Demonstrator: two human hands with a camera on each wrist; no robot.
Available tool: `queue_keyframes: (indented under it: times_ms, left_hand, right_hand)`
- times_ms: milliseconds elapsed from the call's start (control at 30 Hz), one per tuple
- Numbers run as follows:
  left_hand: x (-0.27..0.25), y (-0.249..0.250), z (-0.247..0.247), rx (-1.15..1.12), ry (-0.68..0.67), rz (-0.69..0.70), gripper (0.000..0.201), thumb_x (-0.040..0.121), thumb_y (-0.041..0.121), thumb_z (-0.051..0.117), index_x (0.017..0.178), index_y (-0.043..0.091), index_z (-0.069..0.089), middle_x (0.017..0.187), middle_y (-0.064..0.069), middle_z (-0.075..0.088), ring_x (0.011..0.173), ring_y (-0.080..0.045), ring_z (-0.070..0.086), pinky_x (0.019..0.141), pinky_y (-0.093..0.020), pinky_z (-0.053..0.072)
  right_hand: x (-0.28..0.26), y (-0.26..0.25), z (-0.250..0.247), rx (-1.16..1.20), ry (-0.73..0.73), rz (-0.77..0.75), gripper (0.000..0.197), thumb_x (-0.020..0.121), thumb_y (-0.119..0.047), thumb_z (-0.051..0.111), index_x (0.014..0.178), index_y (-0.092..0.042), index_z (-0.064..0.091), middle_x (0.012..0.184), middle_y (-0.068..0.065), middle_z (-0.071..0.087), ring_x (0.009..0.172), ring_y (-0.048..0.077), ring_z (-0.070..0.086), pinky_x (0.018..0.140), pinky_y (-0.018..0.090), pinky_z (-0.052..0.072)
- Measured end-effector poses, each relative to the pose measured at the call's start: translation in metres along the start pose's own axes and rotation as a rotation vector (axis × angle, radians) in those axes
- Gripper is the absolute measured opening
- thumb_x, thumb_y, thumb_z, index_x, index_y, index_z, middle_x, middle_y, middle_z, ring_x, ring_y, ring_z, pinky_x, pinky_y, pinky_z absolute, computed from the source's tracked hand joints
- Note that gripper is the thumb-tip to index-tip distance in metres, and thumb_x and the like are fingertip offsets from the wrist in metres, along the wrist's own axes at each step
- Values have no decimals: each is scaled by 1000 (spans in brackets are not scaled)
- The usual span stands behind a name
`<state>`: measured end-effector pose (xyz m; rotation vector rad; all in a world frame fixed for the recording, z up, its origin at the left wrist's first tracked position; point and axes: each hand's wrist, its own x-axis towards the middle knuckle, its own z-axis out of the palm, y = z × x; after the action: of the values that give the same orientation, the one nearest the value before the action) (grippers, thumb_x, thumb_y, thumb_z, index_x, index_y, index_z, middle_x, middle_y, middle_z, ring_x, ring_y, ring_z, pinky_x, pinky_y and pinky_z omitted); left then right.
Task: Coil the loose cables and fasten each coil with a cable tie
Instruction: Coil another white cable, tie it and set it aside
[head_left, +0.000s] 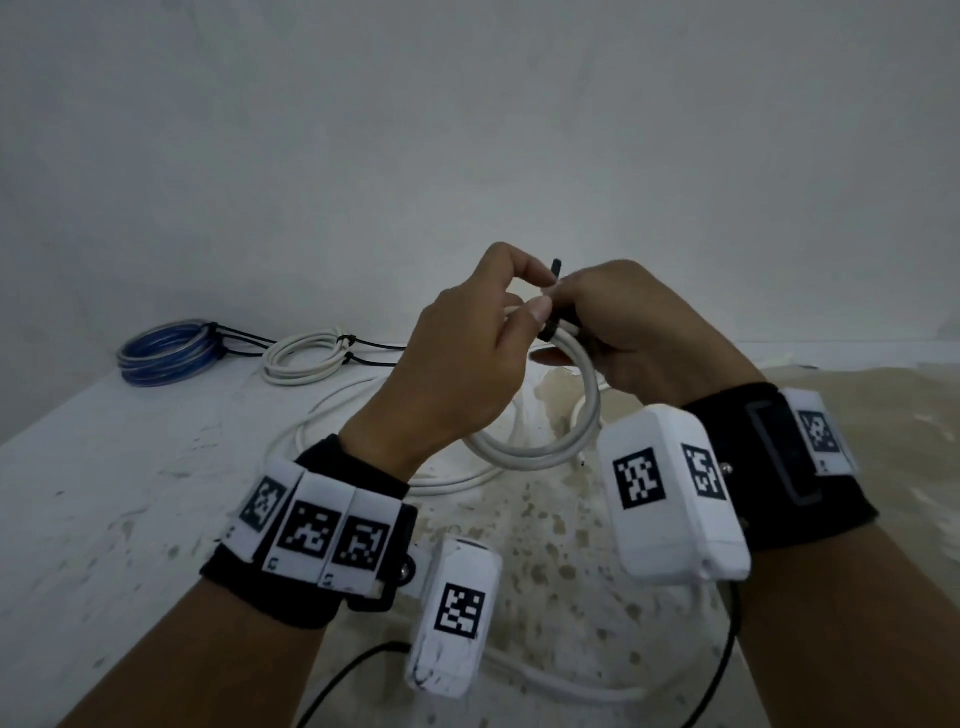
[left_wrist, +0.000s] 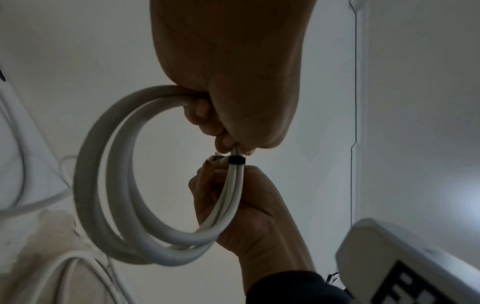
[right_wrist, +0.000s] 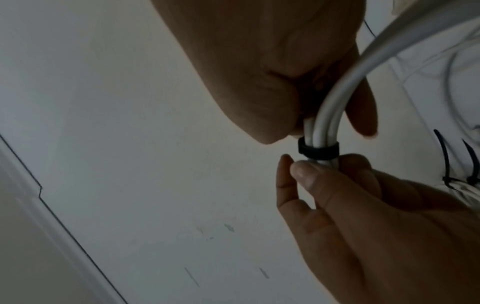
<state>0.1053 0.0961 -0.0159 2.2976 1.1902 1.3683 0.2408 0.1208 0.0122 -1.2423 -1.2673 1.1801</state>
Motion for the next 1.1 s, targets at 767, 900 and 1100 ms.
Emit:
queue_keyframes:
  times_ms: [767,900,1100]
  left_hand:
    - [10,0,-7,-152,44,-315,16,102,27,47,103,19,61,83,4,66,78,-11,65,67,-31,50]
    - [11,-2,-10,-250,-17,-381,27,102,22,46,94,8,68,60,5,52,39,-2,39,46,-21,28]
    - [13,0,-21,-346,-26,-462,29,102,21,47,77,14,61,52,9,46,32,-2,35,40,-16,25]
  right_hand:
    - [6,0,9,-324,156,-498,19,97,-18,59,87,-2,56,74,9,63,45,20,66,39,30,52]
    - [13,2,6,-500,232,-683,18,95,-25,62,83,-12,58,82,-6,62,61,16,65,57,34,54]
    - [12,1,10,-571,228,-911,22,91,-25,63,78,-10,55,70,1,65,63,16,57,60,28,44]
